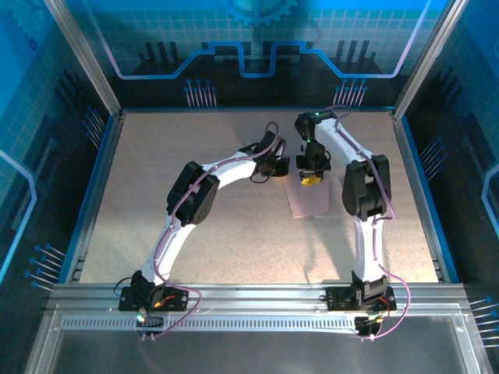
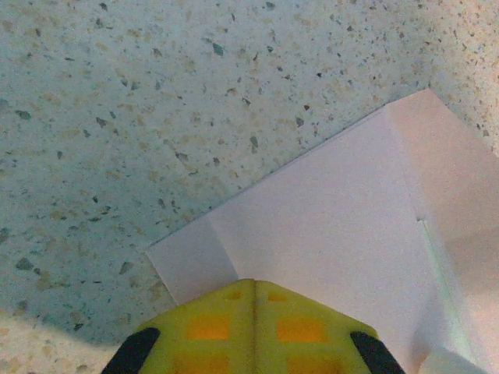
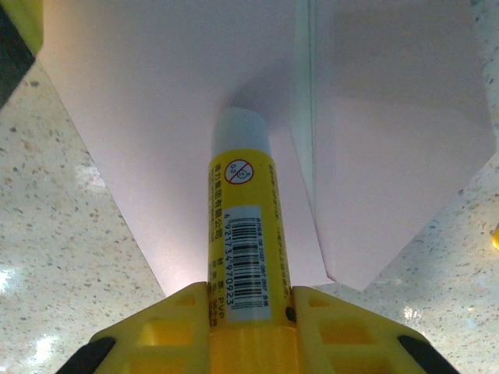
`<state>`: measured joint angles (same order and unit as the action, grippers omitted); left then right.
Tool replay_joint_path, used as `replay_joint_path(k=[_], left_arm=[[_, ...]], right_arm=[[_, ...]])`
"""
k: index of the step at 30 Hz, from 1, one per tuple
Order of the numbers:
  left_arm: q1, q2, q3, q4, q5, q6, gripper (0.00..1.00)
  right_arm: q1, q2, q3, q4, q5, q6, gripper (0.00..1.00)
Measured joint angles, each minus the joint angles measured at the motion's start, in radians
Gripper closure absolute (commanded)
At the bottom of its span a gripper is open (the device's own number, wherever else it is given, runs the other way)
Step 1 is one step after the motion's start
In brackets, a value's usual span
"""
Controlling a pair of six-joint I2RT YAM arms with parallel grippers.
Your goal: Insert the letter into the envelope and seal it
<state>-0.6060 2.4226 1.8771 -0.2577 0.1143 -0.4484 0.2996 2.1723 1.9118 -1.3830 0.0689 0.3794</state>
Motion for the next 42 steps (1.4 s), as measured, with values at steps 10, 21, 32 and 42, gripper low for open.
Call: replay_joint_path(k=[10, 21, 32, 42], left_arm=[[-0.001, 0.000, 0.000, 0.000, 0.022, -0.024, 1.00], [-0.002, 0.000, 0.000, -0.001, 0.026, -0.024, 1.00], [-0.002, 0.000, 0.000, 0.000, 0.026, -0.025, 1.00], [-0.002, 0.000, 0.000, -0.001, 0.033, -0.024, 1.00]], right_arm=[[0.008, -0.054, -0.082, 0.012, -0.001, 0.000, 0.96], [0.008, -0.069, -0.090, -0.008, 0.001, -0.008, 0.96], [0.008, -0.093, -0.102, -0.041, 0.002, -0.015, 0.97], [0.007, -0.038, -0.066, -0.054, 0.003, -0.019, 0.98]])
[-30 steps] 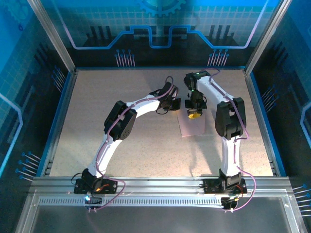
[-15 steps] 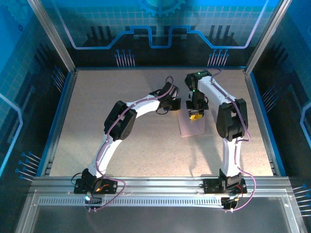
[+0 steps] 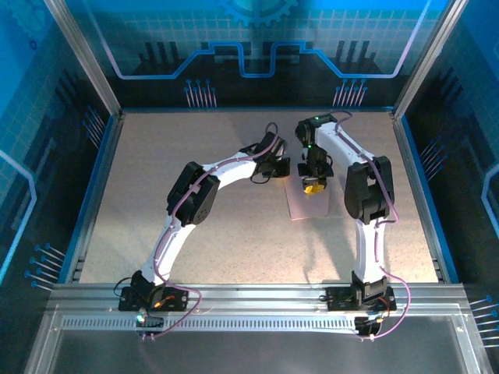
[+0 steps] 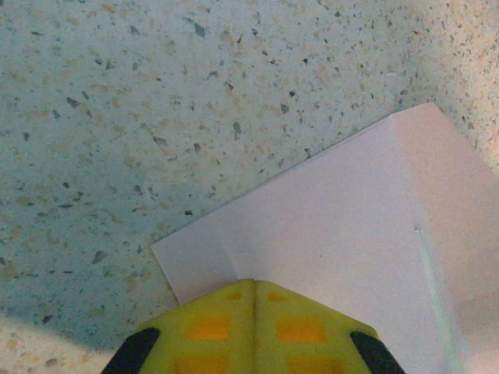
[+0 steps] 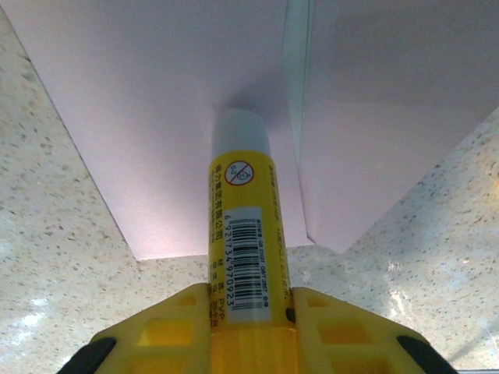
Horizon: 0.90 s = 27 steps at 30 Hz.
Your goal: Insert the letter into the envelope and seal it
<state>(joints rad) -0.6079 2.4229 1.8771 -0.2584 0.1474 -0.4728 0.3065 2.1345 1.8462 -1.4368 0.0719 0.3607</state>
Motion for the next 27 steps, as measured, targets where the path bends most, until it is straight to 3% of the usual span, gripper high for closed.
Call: replay_joint_path(k=[15, 27], left_arm=[[0.000, 0.000, 0.000, -0.004, 0.005, 0.003, 1.00], [-0.010, 0.000, 0.000, -0.008, 0.007, 0.013, 1.00]], right_arm=[[-0.013, 0.117, 0.213, -0.010, 0.012, 0.002, 0.98], [-0.013, 0.039, 0.233, 0.013, 0.054, 0.020, 0.98]])
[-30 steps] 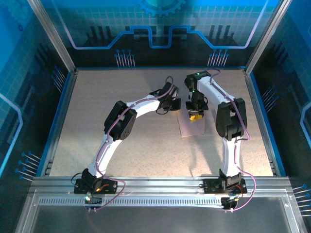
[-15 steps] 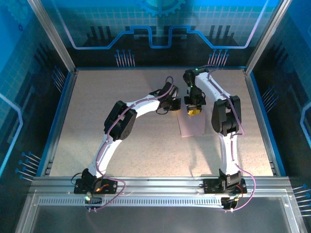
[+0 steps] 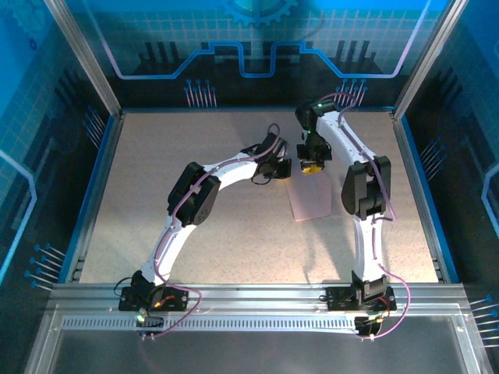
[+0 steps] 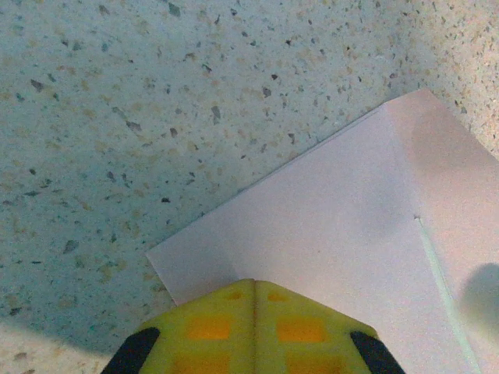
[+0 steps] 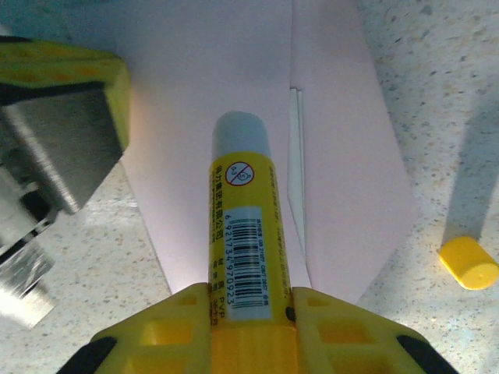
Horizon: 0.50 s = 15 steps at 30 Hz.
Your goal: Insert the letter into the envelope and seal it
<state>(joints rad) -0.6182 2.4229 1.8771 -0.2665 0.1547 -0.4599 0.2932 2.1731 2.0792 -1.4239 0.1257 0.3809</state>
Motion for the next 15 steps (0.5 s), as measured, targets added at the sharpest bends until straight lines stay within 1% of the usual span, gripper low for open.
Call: replay_joint_path(k=[2, 4, 5, 7, 9, 10, 15], left_arm=[[0.000, 0.000, 0.000, -0.002, 0.000, 0.013, 1.00], [0.000, -0.003, 0.000, -0.006, 0.000, 0.022, 0.94], [0.000, -0.006, 0.000, -0.014, -0.001, 0.026, 0.88], [0.000, -0.019, -0.007, -0.025, -0.005, 0.048, 0.65], [0.000, -0.049, -0.034, -0.031, -0.012, 0.050, 0.48], [0.000, -0.069, -0.047, -0.037, -0.019, 0.055, 0.41], [0.000, -0.216, -0.125, -0.043, -0.042, 0.066, 0.20]], right_arm=[[0.000, -0.042, -0.008, 0.003, 0.003, 0.004, 0.98], [0.000, -0.093, -0.027, 0.006, 0.002, 0.008, 0.98], [0.000, -0.115, -0.039, 0.008, 0.002, 0.010, 0.98], [0.000, -0.166, -0.071, 0.012, 0.001, 0.015, 0.98], [0.000, -0.209, -0.107, 0.020, 0.001, 0.020, 0.97], [0.000, -0.234, -0.132, 0.030, 0.001, 0.023, 0.97], [0.000, -0.386, -0.282, 0.112, -0.003, 0.047, 0.97]])
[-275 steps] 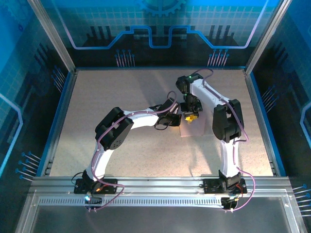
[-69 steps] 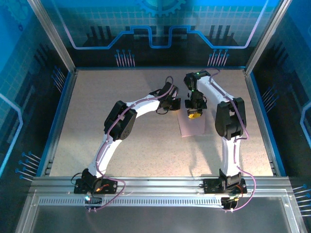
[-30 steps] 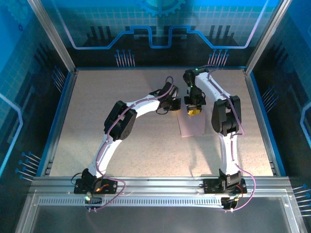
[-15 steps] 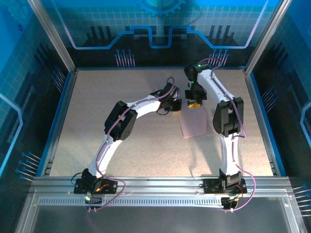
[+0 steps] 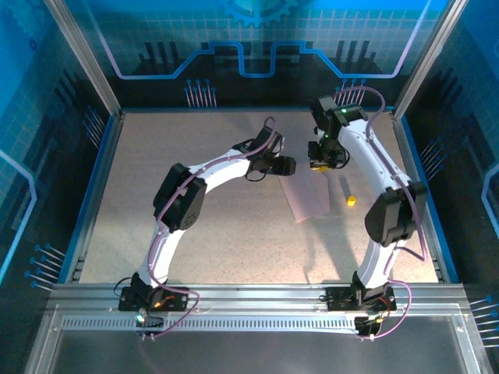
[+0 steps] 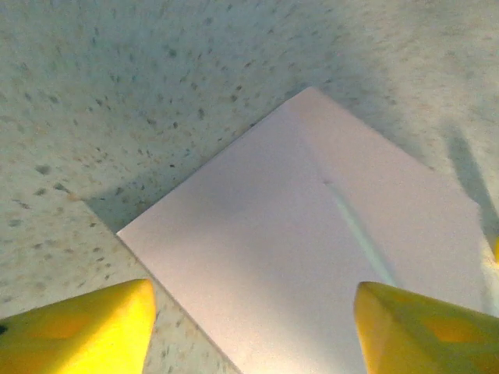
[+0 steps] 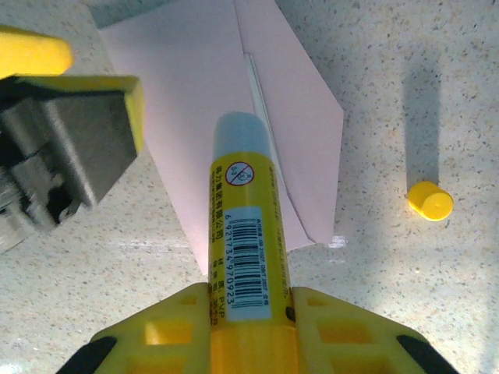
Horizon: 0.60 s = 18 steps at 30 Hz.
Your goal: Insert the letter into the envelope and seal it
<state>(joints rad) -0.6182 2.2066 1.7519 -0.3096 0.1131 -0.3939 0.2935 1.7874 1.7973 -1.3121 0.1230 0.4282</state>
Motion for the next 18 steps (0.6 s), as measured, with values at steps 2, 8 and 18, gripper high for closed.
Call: replay_joint_path(k=[2, 8, 18], left_arm=[[0.000, -0.079, -0.039, 0.005, -0.007, -0.001, 0.15], [-0.001, -0.349, -0.206, 0.051, -0.039, -0.049, 0.06], [0.000, -0.804, -0.588, 0.160, -0.098, -0.388, 0.02]], right_arm=[[0.001, -0.076, -0.069, 0.049, -0.001, 0.014, 0.97], [0.021, -0.303, -0.272, 0.244, -0.019, 0.075, 0.97], [0.166, -0.429, -0.484, 0.649, -0.061, 0.187, 0.96]])
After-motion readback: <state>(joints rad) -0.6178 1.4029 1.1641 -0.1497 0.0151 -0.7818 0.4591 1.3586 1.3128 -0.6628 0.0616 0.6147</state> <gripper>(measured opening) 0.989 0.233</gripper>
